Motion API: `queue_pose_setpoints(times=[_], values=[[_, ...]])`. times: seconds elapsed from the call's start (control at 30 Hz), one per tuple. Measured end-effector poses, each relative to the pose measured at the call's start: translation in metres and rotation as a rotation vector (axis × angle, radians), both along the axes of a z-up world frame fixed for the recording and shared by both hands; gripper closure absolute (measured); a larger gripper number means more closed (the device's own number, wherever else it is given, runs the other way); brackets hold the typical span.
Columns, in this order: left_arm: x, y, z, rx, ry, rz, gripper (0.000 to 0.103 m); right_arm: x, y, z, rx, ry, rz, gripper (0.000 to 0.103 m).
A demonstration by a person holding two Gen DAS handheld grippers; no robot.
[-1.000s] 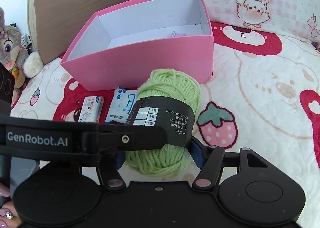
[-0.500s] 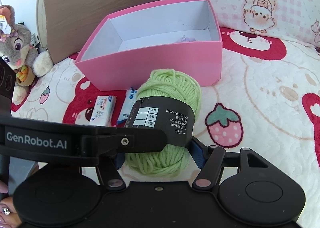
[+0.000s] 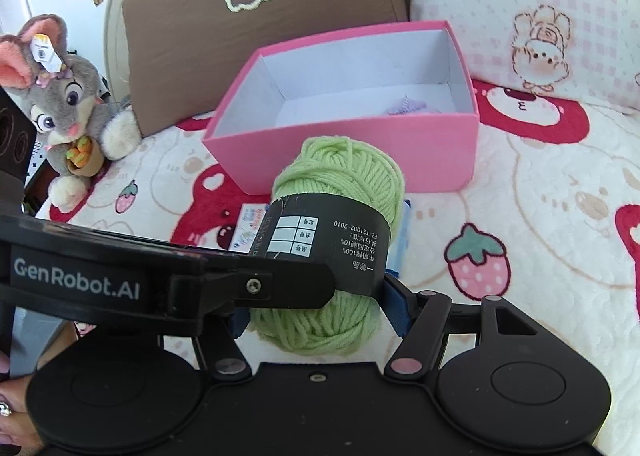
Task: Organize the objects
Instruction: 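Lift the green yarn ball with the left gripper over the pink box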
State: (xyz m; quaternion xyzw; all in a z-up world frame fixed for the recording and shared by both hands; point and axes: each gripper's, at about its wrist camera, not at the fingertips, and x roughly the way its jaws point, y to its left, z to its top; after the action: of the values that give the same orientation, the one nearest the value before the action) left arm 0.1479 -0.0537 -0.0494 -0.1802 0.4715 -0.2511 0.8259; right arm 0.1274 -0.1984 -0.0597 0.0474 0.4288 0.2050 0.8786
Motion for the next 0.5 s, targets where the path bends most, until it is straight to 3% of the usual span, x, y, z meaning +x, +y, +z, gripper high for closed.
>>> queue_pose_setpoints(times=[0.5], values=[[-0.016, 0.013, 0.043, 0.073, -0.022, 0.013, 0.048, -0.013, 0.019, 0.033, 0.025, -0.034, 0.031, 0.033]])
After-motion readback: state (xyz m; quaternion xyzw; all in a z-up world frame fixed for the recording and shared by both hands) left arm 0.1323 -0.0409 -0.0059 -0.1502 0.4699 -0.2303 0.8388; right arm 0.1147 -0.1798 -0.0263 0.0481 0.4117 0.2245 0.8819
